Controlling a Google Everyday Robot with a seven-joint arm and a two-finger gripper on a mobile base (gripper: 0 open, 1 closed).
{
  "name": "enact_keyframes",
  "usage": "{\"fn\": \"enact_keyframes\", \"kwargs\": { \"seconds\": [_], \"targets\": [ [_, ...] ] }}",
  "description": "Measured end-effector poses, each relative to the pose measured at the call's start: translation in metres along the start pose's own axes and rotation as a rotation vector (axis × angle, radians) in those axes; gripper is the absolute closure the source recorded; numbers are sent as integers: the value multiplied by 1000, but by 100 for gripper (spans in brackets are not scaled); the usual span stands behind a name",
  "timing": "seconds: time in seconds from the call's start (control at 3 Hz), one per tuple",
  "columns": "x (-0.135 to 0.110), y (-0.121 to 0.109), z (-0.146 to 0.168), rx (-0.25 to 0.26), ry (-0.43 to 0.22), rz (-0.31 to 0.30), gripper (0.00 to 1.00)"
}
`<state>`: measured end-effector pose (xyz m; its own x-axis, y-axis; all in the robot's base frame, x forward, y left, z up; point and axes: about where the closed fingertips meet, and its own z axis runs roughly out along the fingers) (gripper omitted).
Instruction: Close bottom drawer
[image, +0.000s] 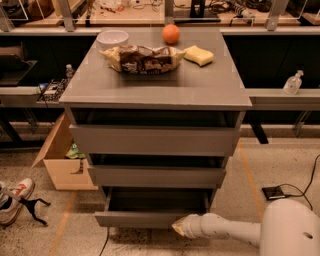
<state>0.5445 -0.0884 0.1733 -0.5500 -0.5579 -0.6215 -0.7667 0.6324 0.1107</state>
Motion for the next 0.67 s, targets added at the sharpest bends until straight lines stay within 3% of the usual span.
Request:
{"fn": "enact_keyframes", "kwargs": {
  "seconds": [0.33, 0.67],
  "targets": [
    [0, 0, 0, 0, 0, 0, 100],
    [-17, -7, 8, 62, -22, -107, 100]
  ]
}}
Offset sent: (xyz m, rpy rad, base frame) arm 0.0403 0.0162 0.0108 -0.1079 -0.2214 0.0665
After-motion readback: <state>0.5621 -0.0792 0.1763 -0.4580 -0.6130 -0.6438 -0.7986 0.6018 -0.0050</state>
